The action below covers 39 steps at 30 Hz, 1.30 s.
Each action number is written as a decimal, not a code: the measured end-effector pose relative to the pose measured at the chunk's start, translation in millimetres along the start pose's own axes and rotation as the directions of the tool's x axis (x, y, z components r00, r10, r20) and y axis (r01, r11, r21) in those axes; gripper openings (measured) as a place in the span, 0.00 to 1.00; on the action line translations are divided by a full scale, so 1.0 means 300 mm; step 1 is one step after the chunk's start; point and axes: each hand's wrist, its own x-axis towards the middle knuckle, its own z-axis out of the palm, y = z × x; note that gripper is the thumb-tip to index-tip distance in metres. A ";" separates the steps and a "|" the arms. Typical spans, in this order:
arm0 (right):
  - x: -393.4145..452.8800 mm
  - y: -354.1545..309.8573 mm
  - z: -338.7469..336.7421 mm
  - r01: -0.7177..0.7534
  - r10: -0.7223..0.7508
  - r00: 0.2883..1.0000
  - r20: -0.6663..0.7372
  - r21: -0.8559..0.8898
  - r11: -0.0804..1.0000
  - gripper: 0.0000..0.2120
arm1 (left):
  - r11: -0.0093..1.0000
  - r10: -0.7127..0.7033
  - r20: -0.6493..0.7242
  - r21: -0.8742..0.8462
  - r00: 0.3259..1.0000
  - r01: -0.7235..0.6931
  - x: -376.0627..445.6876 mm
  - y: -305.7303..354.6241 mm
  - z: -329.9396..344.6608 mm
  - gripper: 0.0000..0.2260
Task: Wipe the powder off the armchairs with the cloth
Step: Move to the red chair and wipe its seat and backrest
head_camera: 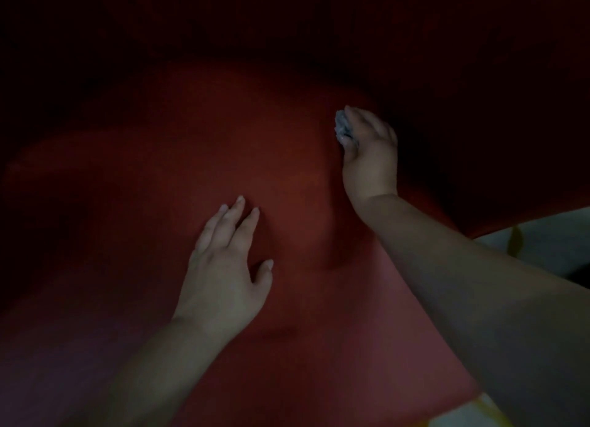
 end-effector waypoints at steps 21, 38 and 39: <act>-0.237 -0.047 -0.073 0.050 -0.051 0.999 0.004 0.039 0.998 0.17 | 0.992 -0.119 -0.023 0.038 0.993 0.120 -0.226 -0.130 -0.027 0.31; -0.697 0.082 -0.262 0.133 -0.126 0.991 0.050 -0.186 0.973 0.18 | 0.999 -0.040 -0.003 0.025 0.999 0.040 -0.356 -0.144 0.011 0.29; -0.703 0.104 -0.287 0.033 -0.035 0.999 -0.008 -0.191 0.981 0.21 | 0.999 -0.031 0.005 0.018 0.999 0.031 -0.365 -0.135 0.018 0.29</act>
